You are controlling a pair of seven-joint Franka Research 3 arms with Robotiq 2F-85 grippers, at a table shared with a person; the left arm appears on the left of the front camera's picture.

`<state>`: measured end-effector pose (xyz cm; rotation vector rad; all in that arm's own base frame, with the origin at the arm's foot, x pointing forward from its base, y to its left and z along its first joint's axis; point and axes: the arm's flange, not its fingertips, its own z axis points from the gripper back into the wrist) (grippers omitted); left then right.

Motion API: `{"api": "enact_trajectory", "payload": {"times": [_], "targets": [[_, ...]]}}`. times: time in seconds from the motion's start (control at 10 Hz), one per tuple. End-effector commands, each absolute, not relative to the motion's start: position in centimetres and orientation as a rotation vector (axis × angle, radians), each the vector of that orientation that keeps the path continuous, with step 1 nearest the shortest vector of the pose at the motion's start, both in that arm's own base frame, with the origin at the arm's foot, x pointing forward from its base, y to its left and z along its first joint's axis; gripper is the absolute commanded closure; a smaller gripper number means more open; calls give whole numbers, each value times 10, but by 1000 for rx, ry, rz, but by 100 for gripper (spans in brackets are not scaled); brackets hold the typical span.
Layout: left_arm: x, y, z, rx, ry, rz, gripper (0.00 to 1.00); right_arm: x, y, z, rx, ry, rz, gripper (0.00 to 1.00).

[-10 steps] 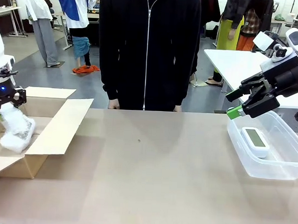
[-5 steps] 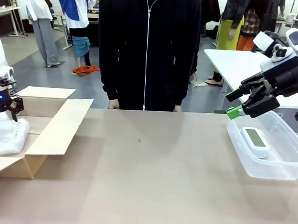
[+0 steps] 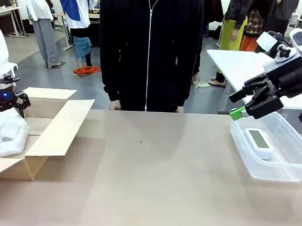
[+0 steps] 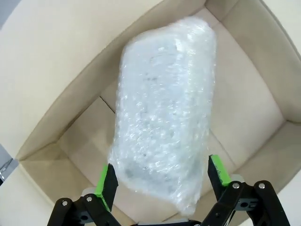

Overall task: Separate and place wrapped and unwrapped clocks.
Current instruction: If the picked Digital clock is wrapped, place it in the Package Box ; if not, place it in the Organizing box.

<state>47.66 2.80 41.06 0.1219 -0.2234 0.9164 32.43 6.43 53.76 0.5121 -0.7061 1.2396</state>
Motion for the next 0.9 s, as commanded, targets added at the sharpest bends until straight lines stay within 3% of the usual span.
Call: {"api": "enact_trajectory", "payload": {"times": [0.0,0.4,0.8], "targets": [[463,25,425,94,-193,903,0,327,67,537,545,-732,1250,5],[424,10,496,17,-204,854,0,327,67,537,545,-732,1250,5],[379,12,559,-182,-226,780,0,327,67,537,545,-732,1250,5]]}}
